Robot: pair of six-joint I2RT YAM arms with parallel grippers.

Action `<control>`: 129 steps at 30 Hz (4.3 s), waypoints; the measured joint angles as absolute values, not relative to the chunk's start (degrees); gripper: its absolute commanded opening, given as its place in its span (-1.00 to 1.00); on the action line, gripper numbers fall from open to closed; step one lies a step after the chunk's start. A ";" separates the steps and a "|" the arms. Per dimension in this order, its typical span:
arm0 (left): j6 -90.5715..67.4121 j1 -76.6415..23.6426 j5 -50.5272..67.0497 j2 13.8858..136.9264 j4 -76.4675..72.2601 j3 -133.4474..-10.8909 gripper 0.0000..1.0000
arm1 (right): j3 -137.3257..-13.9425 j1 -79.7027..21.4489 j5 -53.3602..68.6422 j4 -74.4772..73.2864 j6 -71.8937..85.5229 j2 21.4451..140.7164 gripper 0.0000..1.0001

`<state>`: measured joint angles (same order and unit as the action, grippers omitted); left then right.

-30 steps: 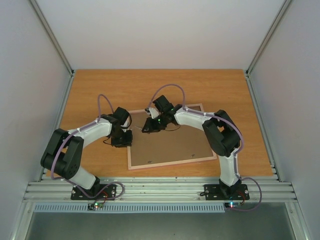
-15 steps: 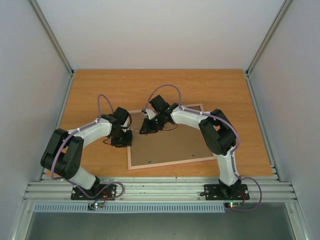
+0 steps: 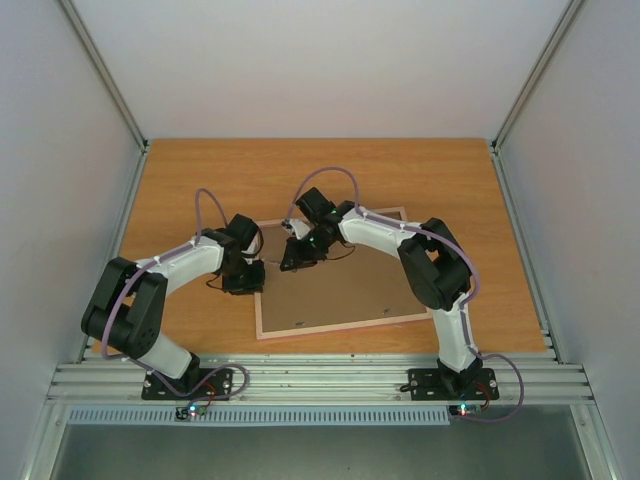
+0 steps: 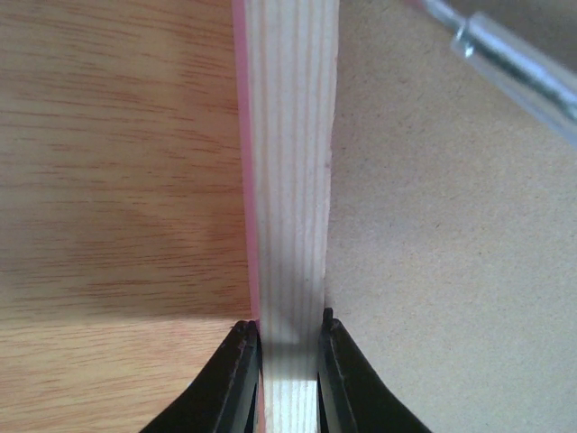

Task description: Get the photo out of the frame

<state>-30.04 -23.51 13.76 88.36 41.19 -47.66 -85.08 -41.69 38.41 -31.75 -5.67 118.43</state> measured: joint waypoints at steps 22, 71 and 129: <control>-30.06 -23.51 13.78 87.99 40.64 -47.18 -0.79 | -87.24 -43.09 35.20 -37.50 -6.81 115.77 -0.98; -30.24 -23.49 13.78 87.33 39.77 -46.39 -0.80 | -95.59 -43.09 35.05 -46.15 -9.41 122.83 -0.98; -57.74 -27.81 11.27 69.12 39.99 -34.13 0.55 | -67.99 -36.27 27.81 -24.91 -7.55 97.67 -0.98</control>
<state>-57.74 -27.81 11.27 69.12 39.99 -34.13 -67.99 -36.27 27.81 -24.91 -7.55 97.67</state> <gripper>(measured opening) 0.641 0.152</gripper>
